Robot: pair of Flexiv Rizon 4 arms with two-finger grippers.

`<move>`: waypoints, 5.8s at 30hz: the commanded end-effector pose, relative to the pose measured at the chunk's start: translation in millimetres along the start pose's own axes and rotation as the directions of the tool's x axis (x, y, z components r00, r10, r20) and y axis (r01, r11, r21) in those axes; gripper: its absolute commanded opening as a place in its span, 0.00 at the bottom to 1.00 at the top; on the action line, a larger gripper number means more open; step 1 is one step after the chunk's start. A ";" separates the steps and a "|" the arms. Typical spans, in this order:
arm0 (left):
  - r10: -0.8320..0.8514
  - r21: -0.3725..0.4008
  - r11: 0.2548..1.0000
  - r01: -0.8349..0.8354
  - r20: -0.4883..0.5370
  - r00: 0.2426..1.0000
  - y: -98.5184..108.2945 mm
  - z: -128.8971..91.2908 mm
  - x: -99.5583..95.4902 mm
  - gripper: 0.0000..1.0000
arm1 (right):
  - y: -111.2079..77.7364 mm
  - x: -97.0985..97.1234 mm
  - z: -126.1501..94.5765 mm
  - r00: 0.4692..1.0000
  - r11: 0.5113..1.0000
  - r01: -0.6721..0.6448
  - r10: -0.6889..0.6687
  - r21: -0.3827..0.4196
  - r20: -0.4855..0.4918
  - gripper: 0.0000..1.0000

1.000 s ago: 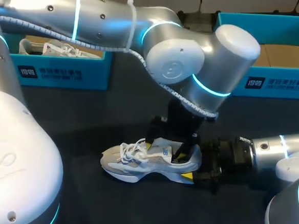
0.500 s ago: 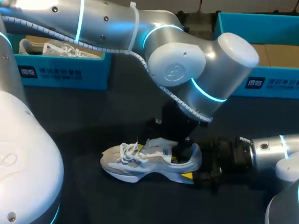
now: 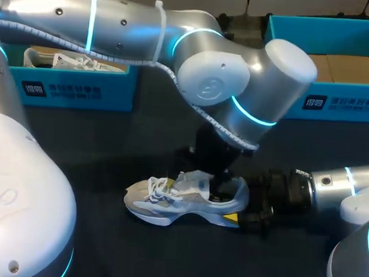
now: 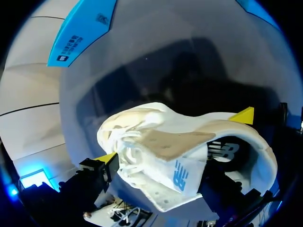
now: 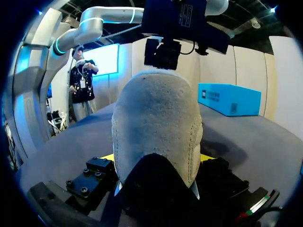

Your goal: Take the shoe out of the shoebox, open the shoe tongue, remove and reinsert the insole, then place the shoe into the shoebox

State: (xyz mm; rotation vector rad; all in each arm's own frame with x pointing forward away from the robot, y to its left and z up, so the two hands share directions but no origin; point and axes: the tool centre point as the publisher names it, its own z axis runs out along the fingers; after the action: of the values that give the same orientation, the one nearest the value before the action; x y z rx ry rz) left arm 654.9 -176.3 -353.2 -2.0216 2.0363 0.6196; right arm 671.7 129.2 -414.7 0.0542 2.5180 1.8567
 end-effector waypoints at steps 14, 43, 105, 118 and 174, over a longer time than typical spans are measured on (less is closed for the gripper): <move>0.011 0.025 1.000 -0.008 -0.102 0.995 12.8 -21.8 -25.5 0.64 | 0.9 0.2 0.6 1.000 1.000 -0.001 0.001 0.003 0.002 0.00; -0.019 0.021 0.999 0.034 -0.506 0.862 2.9 -26.5 -113.7 0.00 | 0.9 0.2 0.6 1.000 1.000 -0.001 0.001 0.003 0.002 0.00; 0.847 0.396 0.527 -0.752 -0.314 0.428 35.8 -94.6 -169.5 0.00 | 0.9 0.2 0.6 1.000 1.000 -0.001 0.001 0.003 0.002 0.00; 0.884 0.339 0.461 -0.820 -0.257 0.391 41.1 -100.8 -160.0 0.00 | 0.9 0.2 0.6 1.000 1.000 -0.001 0.001 0.003 0.002 0.00; 0.985 0.508 -0.101 -0.856 -0.067 -0.156 8.8 -99.3 -23.2 0.00 | 0.9 0.2 0.6 1.000 1.000 -0.001 0.001 0.003 0.002 0.00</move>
State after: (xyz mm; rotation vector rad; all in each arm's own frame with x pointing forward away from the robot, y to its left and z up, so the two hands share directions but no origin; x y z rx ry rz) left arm 661.2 -196.9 -253.5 0.1259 3.4146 -0.1611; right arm 672.2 130.6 -414.6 0.0541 2.5186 1.8561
